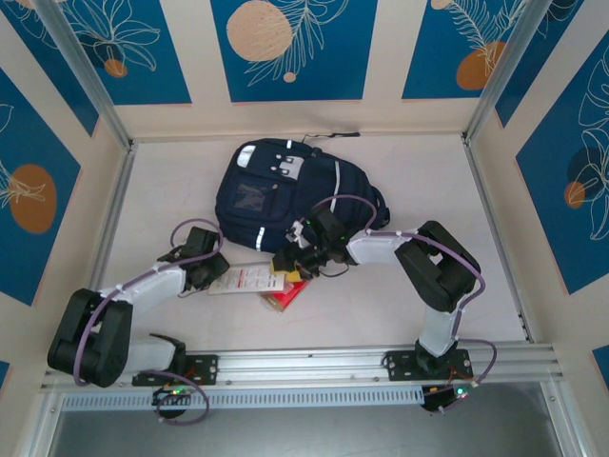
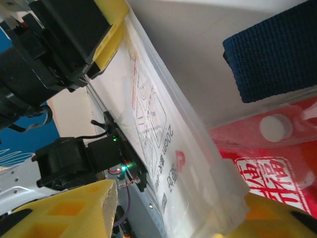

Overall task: Pack the student bag
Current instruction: Pick up the loose stationery from the bottom-center of the table.

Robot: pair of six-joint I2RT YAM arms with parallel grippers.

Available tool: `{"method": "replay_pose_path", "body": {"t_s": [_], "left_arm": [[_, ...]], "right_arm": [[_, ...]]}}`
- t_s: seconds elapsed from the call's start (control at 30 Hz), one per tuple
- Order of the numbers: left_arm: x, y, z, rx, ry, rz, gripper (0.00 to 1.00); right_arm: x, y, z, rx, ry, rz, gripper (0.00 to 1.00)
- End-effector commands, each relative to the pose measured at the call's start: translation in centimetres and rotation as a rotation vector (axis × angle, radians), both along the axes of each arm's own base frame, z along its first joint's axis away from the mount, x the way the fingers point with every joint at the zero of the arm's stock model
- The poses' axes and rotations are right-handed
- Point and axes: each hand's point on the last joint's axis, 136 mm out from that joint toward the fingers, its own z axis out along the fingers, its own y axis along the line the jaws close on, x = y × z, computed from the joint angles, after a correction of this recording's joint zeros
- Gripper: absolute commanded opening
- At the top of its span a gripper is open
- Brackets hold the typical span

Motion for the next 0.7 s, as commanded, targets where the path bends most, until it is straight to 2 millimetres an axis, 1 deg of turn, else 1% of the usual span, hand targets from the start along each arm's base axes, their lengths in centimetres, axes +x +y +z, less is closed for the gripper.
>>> {"method": "replay_pose_path", "body": {"t_s": [0.0, 0.13, 0.4, 0.47, 0.5, 0.57, 0.63, 0.67], "left_arm": [[-3.7, -6.1, -1.6, -0.268, 0.148, -0.150, 0.49], [-3.7, -6.2, -1.4, -0.276, 0.143, -0.149, 0.49], [-3.7, -6.4, -1.2, -0.286, 0.137, -0.147, 0.49], [-3.7, -6.4, -1.1, -0.287, 0.134, -0.147, 0.49], [-3.7, -6.4, -1.1, -0.288, 0.135, -0.146, 0.49], [-3.7, -6.3, -0.9, -0.286, 0.131, -0.146, 0.49], [-3.8, -6.2, -0.7, -0.283, 0.127, -0.144, 0.49], [-3.8, -6.2, -0.5, -0.282, 0.122, -0.144, 0.49]], "right_arm": [[0.2, 1.0, 2.1, 0.064, 0.004, 0.013, 0.47], [0.3, 1.6, 2.1, 0.064, 0.013, 0.019, 0.45], [0.3, 3.1, 1.8, 0.062, 0.041, 0.042, 0.46], [0.4, 3.2, 1.7, 0.051, 0.043, 0.038, 0.44], [0.5, 3.1, 1.7, 0.044, 0.042, 0.032, 0.41], [0.8, 2.8, 1.5, 0.028, 0.037, 0.016, 0.31], [1.4, 2.0, 1.4, 0.007, 0.028, -0.024, 0.18], [1.6, 1.5, 1.3, 0.000, 0.025, -0.042, 0.15]]}}
